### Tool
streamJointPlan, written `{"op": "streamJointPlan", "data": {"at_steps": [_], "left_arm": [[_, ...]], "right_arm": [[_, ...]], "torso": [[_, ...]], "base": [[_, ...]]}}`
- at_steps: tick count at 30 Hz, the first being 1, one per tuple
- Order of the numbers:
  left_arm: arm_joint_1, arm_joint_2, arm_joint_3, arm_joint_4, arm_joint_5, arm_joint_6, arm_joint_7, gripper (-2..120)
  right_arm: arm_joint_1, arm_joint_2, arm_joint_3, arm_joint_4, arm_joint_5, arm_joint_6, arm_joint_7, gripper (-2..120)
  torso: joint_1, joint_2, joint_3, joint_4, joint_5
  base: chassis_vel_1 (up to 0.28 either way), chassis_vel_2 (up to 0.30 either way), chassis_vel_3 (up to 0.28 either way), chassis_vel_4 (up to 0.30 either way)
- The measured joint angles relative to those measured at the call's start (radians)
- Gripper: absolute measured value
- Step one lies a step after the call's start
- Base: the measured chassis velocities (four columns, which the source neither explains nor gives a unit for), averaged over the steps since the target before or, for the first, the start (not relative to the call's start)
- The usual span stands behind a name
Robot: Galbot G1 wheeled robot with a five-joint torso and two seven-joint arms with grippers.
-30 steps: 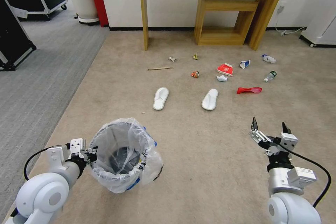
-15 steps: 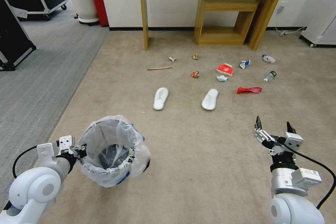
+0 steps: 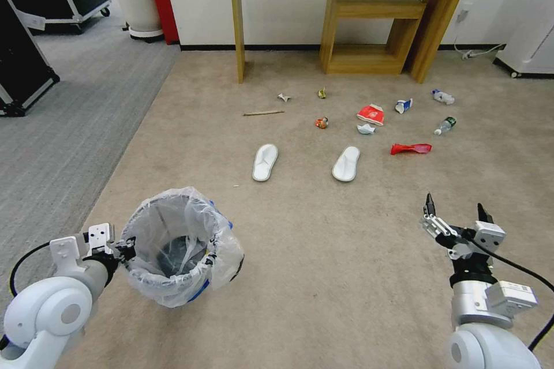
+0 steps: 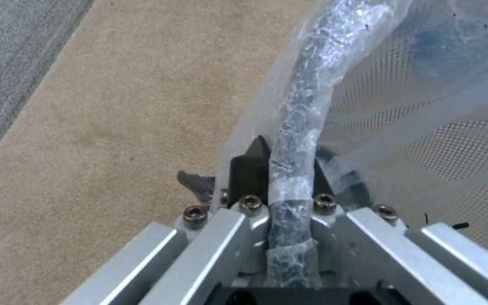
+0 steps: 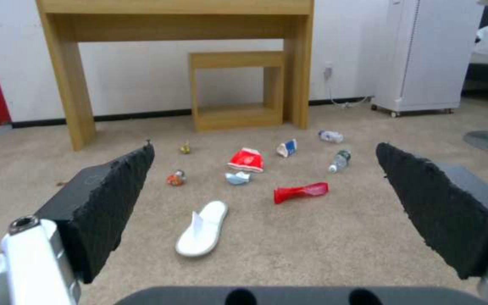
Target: Pick up the trash bin and place the garbage on the floor into it.
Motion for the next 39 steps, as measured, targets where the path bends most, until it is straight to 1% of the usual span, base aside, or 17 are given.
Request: {"op": "streamJointPlan", "data": {"at_steps": [16,30,39], "left_arm": [[0.011,-0.009,-0.002,-0.009,0.007,0.0,0.0,0],[0.011,-0.022,0.006,-0.013,0.015,0.0,0.0,0],[0.004,-0.015,0.006,-0.005,0.015,0.0,0.003,0]], "right_arm": [[-0.006,-0.003,-0.006,0.006,-0.012,-0.001,-0.021,100],[-0.004,0.0,-0.014,0.009,-0.014,-0.003,-0.02,100],[0.004,-0.002,-0.009,0.004,-0.014,-0.013,-0.019,100]], "torso": [[0.0,0.0,0.0,0.0,0.0],[0.0,0.0,0.0,0.0,0.0],[0.0,0.0,0.0,-0.0001,-0.0001]], "base": [[-0.015,0.015,0.017,-0.016],[-0.117,0.115,0.11,-0.106],[-0.087,0.085,0.088,-0.092]]}}
